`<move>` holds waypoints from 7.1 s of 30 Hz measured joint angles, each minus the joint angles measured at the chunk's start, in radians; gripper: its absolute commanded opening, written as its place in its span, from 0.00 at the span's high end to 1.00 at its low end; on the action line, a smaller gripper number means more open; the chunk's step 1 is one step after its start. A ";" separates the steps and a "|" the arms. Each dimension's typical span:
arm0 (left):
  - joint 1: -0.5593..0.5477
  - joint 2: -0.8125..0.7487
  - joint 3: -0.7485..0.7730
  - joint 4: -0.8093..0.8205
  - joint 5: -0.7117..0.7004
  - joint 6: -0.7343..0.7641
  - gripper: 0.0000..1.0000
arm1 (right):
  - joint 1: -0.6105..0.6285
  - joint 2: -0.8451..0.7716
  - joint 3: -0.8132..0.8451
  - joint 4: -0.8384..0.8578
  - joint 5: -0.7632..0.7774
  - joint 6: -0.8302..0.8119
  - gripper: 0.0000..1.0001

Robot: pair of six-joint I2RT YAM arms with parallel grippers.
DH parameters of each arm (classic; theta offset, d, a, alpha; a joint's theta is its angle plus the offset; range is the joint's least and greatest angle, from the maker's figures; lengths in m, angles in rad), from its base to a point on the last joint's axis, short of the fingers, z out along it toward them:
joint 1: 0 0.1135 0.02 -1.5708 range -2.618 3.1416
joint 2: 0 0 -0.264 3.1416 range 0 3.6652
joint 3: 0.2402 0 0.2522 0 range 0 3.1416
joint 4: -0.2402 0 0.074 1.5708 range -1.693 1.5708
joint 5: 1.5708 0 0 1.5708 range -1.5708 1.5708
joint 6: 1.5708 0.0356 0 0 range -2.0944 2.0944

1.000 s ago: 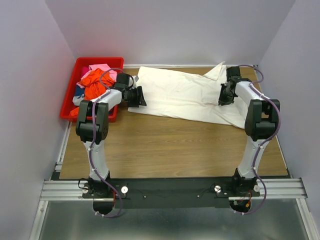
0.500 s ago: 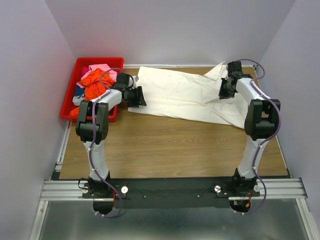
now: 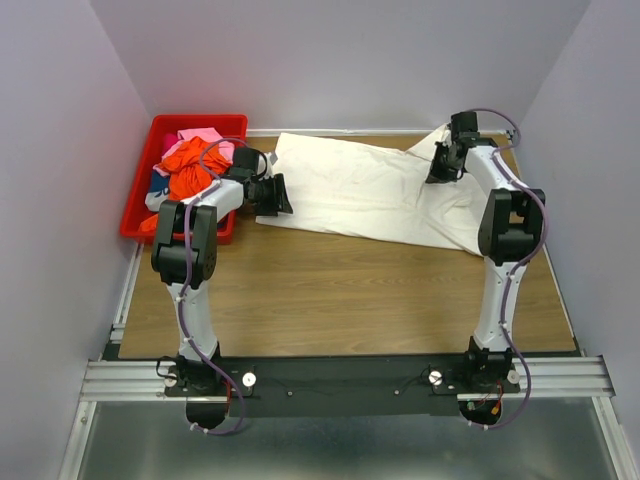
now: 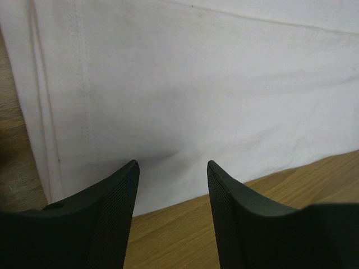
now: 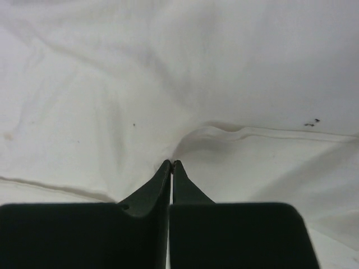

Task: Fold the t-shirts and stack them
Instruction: Fold the tshirt

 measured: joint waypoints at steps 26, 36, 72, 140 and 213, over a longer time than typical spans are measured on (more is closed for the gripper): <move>0.000 -0.010 -0.010 0.019 -0.001 0.021 0.40 | -0.357 -0.486 -0.604 0.005 0.111 0.051 0.21; 0.000 0.002 -0.013 0.030 0.000 0.029 0.40 | -0.377 -0.490 -0.670 0.006 0.105 0.030 0.39; 0.000 0.003 -0.038 0.083 -0.002 0.037 0.40 | -0.377 -0.452 -0.659 -0.008 0.105 -0.087 0.92; -0.112 -0.193 -0.339 0.182 0.054 0.040 0.36 | -0.288 -0.528 -0.837 0.016 0.047 0.184 0.15; -0.062 -0.156 0.078 -0.163 0.019 0.107 0.36 | -0.294 -0.360 -0.197 -0.156 -0.028 0.102 0.15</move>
